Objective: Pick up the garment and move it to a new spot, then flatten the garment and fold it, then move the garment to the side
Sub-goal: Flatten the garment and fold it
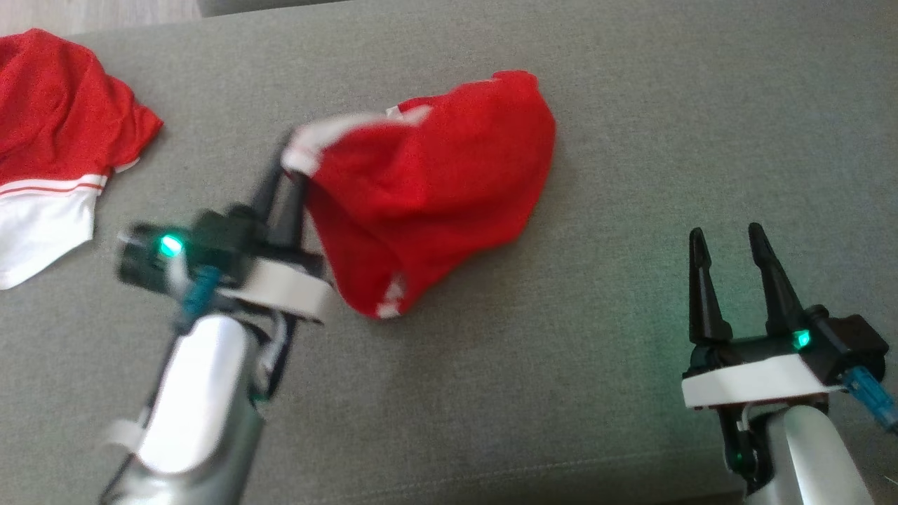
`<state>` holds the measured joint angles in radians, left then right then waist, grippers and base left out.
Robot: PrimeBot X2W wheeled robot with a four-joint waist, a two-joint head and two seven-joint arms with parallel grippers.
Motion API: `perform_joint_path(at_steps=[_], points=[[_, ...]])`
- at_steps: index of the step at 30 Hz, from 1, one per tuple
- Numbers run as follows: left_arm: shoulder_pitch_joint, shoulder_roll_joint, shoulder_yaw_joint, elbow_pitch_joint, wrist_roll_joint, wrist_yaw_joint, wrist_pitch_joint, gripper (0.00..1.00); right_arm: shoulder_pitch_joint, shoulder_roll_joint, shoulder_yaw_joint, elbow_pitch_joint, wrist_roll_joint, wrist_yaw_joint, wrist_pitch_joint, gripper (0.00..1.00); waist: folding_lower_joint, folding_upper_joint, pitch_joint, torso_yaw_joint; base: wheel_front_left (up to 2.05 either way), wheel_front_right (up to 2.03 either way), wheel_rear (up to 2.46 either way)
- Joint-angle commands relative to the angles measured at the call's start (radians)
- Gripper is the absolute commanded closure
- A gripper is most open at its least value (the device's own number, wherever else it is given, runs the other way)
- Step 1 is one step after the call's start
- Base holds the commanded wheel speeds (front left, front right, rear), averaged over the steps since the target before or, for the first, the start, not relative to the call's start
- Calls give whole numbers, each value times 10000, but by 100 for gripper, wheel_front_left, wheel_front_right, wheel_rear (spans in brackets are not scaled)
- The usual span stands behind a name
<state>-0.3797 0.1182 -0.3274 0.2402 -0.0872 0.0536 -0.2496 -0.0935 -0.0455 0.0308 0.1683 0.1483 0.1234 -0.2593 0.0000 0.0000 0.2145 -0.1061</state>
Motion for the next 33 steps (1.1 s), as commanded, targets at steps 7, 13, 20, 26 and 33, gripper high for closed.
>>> perform_joint_path(at_steps=[7, 13, 20, 26, 33], points=[[-745, 857, 1201, -1961, 334, 127, -122, 100, -105, -47, 272, -345, -8, 73, -24, 0, 0, 0, -77, 135, 0, 0, 0], [-1345, 1205, 1325, -2075, 522, -153, -122, 100, -119, -47, 312, -315, -60, 73, -24, 0, 0, 0, -83, 214, 0, 0, 0], [-1706, 784, 380, -1587, 585, -808, -122, 100, -166, -47, 417, -287, -47, 73, -25, 0, 0, 0, -67, 165, 0, 0, 0], [-692, -88, -1390, -486, 533, -1413, -122, 100, -227, -47, 396, -275, -6, 73, -25, 0, 0, 0, -7, 68, 0, 0, 0], [156, -609, -3074, 721, -31, -1673, -122, 100, -285, -47, 451, -268, 6, 73, -25, 0, 0, 0, 80, -99, 0, 0, 0]])
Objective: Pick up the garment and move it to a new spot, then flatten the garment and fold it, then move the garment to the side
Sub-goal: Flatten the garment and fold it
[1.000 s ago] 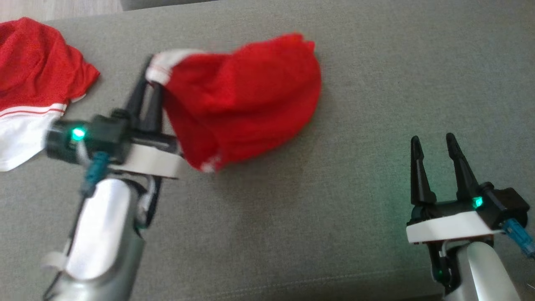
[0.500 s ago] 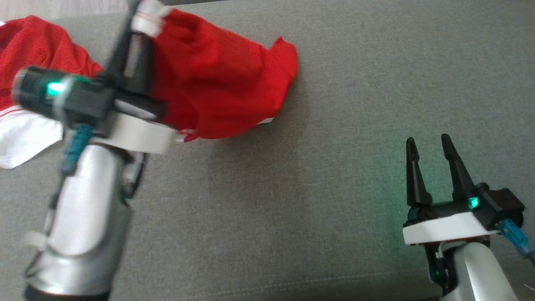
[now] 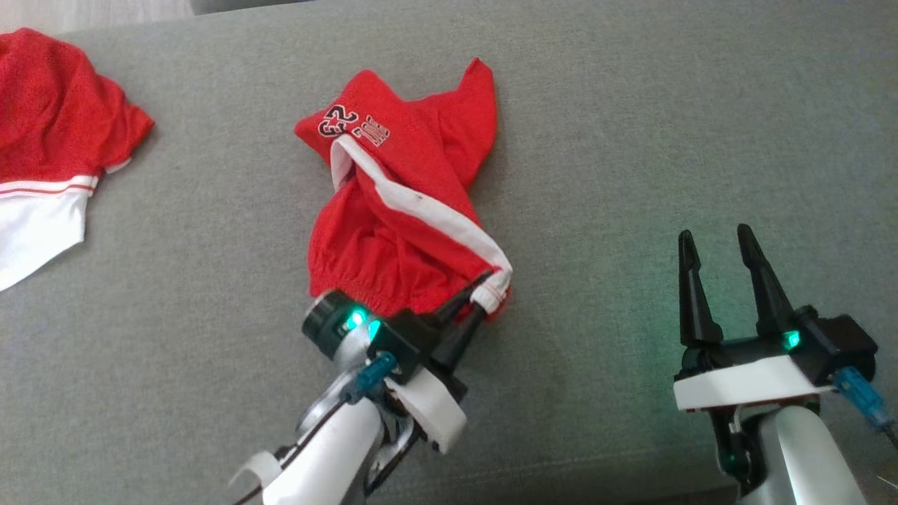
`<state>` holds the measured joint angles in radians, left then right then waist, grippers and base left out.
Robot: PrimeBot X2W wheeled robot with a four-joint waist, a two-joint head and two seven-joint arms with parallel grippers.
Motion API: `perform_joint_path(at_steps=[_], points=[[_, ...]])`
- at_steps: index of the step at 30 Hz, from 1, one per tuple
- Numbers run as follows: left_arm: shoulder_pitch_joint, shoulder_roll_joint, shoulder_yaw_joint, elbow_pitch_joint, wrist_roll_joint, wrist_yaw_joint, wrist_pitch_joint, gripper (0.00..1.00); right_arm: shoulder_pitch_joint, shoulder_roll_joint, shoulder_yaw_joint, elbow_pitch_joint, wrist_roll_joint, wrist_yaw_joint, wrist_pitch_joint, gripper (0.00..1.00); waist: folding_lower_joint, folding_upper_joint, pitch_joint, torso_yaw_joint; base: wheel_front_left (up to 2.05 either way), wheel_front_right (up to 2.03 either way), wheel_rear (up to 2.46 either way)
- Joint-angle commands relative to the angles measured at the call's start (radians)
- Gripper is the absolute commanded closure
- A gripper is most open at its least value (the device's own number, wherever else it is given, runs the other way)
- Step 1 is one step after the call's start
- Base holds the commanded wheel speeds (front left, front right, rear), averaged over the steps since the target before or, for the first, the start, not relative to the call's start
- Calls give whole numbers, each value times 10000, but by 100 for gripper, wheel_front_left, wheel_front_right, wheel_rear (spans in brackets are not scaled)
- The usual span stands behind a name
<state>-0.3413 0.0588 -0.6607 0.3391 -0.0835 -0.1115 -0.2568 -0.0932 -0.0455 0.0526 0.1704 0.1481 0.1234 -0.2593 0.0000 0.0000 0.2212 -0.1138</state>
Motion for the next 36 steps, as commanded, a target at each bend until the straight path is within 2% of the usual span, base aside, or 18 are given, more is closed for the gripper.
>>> perform_joint_path(at_steps=[1, 9, 10, 11, 15, 22, 29, 33, 36], points=[[-164, -36, 123, -109, -178, -35, -49, 100, -293, -47, 236, -289, 8, 73, -25, 0, 0, 0, 23, -43, 0, 0, 0], [203, -81, -542, 1142, -756, -93, -49, 100, -327, -47, 161, -262, 8, 73, -25, 0, 0, 0, 45, 6, 0, 0, 0], [227, -81, -558, 1193, -833, -89, -49, 44, -334, -47, 157, -264, 10, 73, -25, 0, 0, 0, 39, 44, 0, 0, 0], [248, -82, -559, 1190, -908, -65, -49, 0, -337, -47, 152, -263, 10, 73, -25, 0, 0, 0, 31, 86, 0, 0, 0], [360, -83, -395, 892, -1074, 167, -49, 0, -345, -47, 127, -261, -15, 73, -25, 0, 0, 0, -40, 270, 0, 0, 0], [1204, 91, 461, -352, -965, 509, -49, 0, -319, -47, 90, -268, -145, 73, -25, 0, 0, 0, -280, 845, 0, 0, 0], [2035, 185, 650, -1111, -875, 437, -49, 0, -651, -47, 62, -328, -370, 73, -25, 0, 0, 0, -407, 1609, 0, 0, 0], [2338, 136, 799, -1580, -866, 467, -49, 0, -1264, -47, 422, -186, -578, 73, -25, 0, 0, 0, -366, 2106, 0, 0, 0], [2383, 62, 1009, -1853, -923, 572, -49, 0, -1936, -47, 1054, 623, -746, 73, 45, 0, 0, 0, -321, 2518, 0, 0, 0]])
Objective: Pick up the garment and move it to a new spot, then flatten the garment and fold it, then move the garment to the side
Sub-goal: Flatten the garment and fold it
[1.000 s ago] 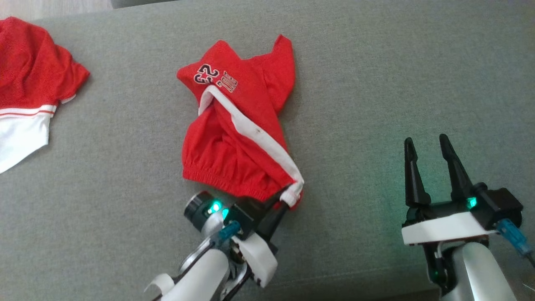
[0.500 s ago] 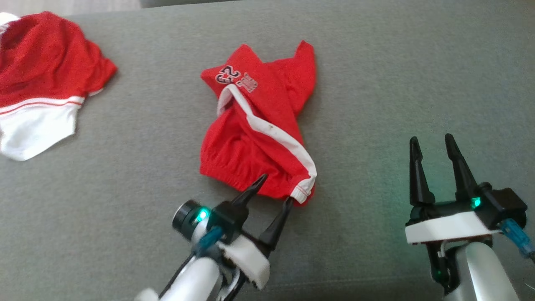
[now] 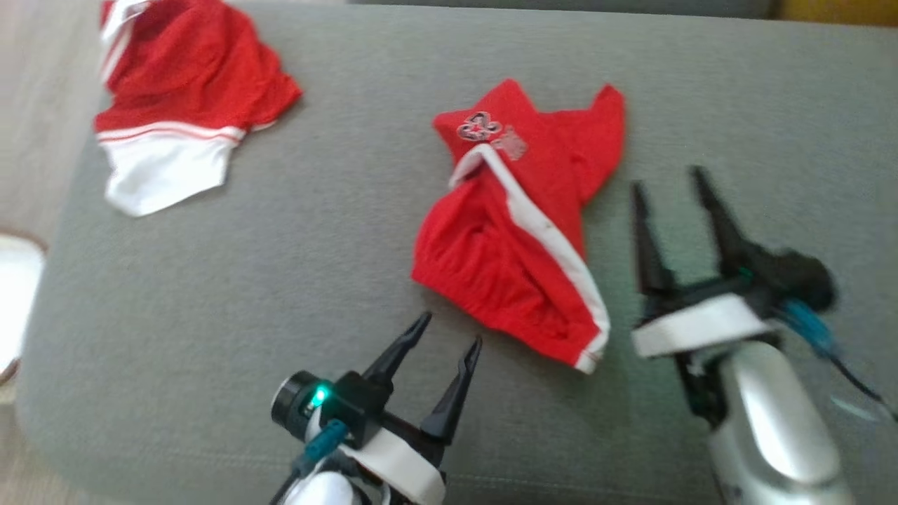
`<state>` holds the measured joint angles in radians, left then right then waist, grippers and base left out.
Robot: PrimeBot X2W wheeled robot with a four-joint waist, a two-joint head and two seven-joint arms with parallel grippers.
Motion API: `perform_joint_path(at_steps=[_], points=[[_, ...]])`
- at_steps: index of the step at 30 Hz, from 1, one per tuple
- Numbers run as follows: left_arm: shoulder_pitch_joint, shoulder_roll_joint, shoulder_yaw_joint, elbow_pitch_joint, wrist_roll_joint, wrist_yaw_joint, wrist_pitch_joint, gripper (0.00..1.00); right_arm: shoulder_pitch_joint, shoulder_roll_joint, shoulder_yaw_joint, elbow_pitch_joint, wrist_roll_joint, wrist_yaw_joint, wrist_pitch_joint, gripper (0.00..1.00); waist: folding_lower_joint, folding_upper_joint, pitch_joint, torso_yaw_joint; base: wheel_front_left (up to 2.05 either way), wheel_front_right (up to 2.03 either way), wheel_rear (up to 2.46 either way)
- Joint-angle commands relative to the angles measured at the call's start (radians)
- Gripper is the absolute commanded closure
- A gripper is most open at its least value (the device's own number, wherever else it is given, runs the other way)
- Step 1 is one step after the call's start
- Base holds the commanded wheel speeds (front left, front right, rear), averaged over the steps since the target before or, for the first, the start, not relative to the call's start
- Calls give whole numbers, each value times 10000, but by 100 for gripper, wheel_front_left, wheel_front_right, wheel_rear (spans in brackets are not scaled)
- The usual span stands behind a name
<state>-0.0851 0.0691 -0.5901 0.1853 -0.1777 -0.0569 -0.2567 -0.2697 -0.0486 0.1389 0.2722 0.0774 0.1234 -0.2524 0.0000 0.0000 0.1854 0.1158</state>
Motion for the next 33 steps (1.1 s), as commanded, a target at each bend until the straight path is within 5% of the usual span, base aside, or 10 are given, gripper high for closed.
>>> perform_joint_path(at_steps=[1, 16, 17, 19, 22, 33], points=[[-195, -67, 379, -403, -3, 68, -51, 0, -462, -16, 424, -56, -50, 73, 140, 0, 0, 0, 63, 360, 0, 0, 0], [-340, -186, 743, -1305, -481, 603, -51, 0, -4152, -17, 1946, 4051, -404, 73, 3804, 0, 0, 0, 392, 1798, 0, 0, 0], [-330, -186, 728, -1323, -509, 633, -51, 0, -4255, -17, 1946, 4216, -505, 73, 3942, 13, 0, 0, 388, 1816, 0, 0, 0], [-315, -187, 711, -1342, -543, 680, -51, 0, -4424, -17, 1866, 4478, -714, 73, 4160, 58, 0, 0, 371, 1818, 0, 0, 0], [-275, -187, 742, -1355, -572, 740, -51, 0, -4572, -17, 1546, 4608, -845, 73, 4052, 100, 0, 0, 321, 1723, 0, 0, 0], [-88, -188, 1113, -1276, -363, 617, -51, 0, -3698, -17, -743, 4087, 43, 73, 2219, 100, 0, 0, -3, 450, 0, 0, 0]])
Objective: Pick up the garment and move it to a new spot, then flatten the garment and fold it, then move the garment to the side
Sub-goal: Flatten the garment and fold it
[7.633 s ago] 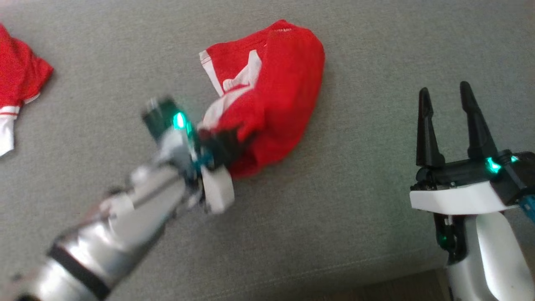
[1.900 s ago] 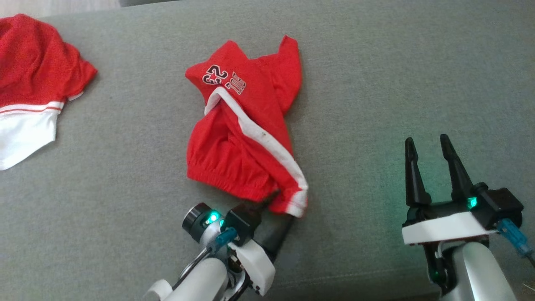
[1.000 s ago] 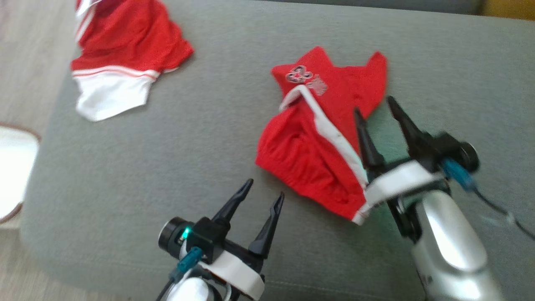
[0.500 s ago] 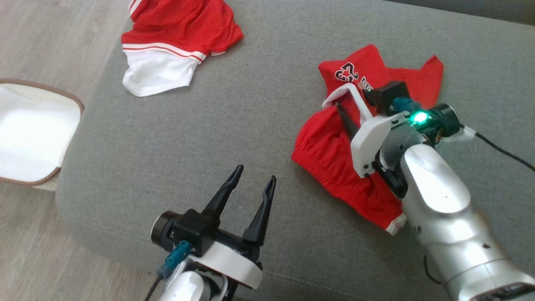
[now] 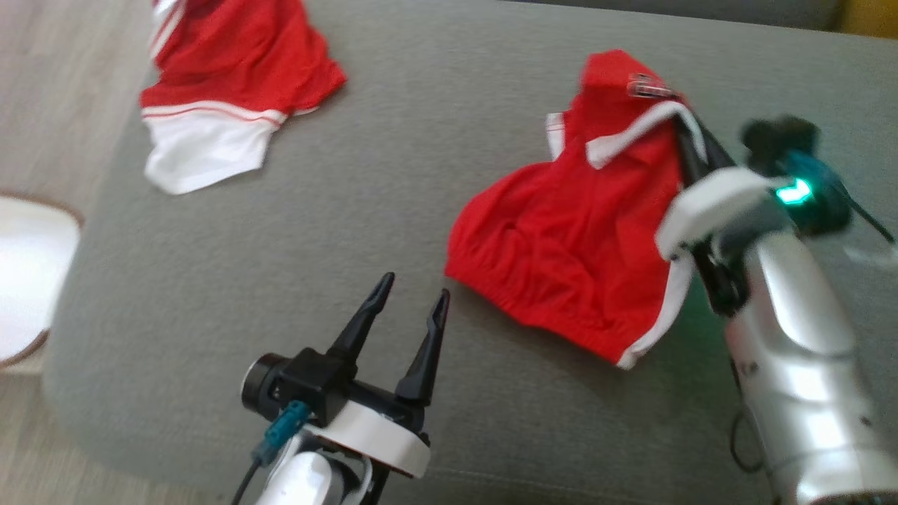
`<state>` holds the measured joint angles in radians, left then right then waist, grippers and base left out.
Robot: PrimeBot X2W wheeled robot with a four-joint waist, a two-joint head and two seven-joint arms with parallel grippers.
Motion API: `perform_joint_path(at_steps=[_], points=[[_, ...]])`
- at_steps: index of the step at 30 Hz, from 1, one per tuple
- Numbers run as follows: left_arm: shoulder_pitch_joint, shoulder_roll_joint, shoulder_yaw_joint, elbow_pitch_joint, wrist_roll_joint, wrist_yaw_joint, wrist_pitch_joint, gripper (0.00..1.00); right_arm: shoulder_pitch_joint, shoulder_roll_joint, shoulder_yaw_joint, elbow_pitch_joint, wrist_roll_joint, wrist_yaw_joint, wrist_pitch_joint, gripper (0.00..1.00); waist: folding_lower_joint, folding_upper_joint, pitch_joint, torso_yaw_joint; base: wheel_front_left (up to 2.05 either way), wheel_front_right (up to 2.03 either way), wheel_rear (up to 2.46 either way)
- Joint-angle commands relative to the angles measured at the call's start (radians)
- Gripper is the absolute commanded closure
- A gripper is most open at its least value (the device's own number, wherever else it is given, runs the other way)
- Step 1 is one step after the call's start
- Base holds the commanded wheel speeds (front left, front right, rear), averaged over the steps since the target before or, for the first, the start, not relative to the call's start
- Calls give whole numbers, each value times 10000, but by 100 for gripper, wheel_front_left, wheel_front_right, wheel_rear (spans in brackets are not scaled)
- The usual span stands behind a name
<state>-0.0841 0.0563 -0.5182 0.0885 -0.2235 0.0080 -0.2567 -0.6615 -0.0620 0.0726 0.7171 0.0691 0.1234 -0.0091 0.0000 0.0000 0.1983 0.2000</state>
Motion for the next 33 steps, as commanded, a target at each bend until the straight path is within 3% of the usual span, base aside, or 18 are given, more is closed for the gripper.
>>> perform_joint_path(at_steps=[1, 9, 17, 20, 21, 22, 26, 33], points=[[-86, -60, 435, -300, 122, -48, -51, 0, 410, 117, -341, -401, 182, 73, -336, 100, 0, 0, -155, -540, 0, 0, 0], [-22, -60, 649, -232, 310, -225, -51, 0, 1689, 118, -1702, -542, 740, 73, -1098, 100, 0, 0, -243, -1429, 0, 0, 0], [39, -60, 718, -145, 400, -368, -51, 0, 2560, 118, -1994, -241, 1206, 73, -1735, 100, 0, 0, -234, -2040, 0, 0, 0], [57, -60, 746, -98, 416, -389, -51, 0, 2778, 118, -1912, -154, 1196, 73, -1875, 50, 0, 0, -267, -2160, 0, 0, 0], [66, -60, 756, -85, 418, -395, -51, 0, 2852, 118, -1915, -141, 1153, 73, -1917, 10, 0, 0, -289, -2189, 0, 0, 0], [75, -60, 762, -71, 420, -401, -51, 0, 2925, 118, -1936, -160, 1063, 73, -1966, 0, 0, 0, -311, -2209, 0, 0, 0], [113, -60, 780, -29, 418, -400, -51, 0, 3274, 118, -1949, -552, 641, 73, -2122, 0, 0, 0, -443, -2217, 0, 0, 0], [243, -60, 797, -63, 373, -353, -51, 0, 3865, 118, -1579, -2364, 114, 73, -1867, 0, 0, 0, -621, -2090, 0, 0, 0]])
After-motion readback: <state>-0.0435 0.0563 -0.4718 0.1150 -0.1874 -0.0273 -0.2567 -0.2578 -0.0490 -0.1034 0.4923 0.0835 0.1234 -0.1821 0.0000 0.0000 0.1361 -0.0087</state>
